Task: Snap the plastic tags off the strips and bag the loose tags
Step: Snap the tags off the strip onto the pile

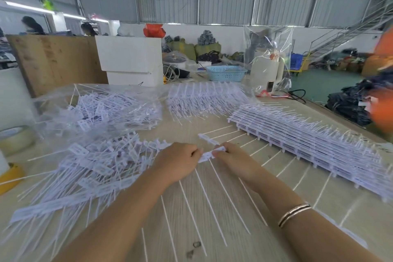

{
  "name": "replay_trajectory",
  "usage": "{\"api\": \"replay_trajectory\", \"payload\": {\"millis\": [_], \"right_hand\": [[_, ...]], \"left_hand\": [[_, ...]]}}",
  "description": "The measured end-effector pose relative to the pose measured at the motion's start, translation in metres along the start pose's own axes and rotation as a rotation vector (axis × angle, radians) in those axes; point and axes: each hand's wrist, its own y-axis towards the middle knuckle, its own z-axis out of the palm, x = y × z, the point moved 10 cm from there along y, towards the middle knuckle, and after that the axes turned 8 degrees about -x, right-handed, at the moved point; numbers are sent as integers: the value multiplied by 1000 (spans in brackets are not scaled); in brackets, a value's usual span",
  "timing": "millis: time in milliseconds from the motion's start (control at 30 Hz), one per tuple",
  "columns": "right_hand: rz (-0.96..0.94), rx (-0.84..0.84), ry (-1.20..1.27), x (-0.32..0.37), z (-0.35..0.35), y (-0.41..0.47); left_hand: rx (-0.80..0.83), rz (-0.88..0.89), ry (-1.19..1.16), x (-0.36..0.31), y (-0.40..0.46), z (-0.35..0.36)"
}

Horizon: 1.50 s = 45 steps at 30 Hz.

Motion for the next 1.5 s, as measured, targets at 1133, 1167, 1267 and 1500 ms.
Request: {"api": "replay_trajectory", "payload": {"millis": [1133,1167,1267,1500], "right_hand": [[-326,-43,138,30,7,-14],[-341,-100,92,31,7,-13],[-354,-202,157,37,0,-15],[-389,-75,53,36,16,-15]], "left_hand": [[70,-18,-838,-10,-22,-11],[71,-20,-799,-10,-23,-10],[51,-30,-646,-3,-25,-8],[20,65,-354,-12,-28,-11]]}}
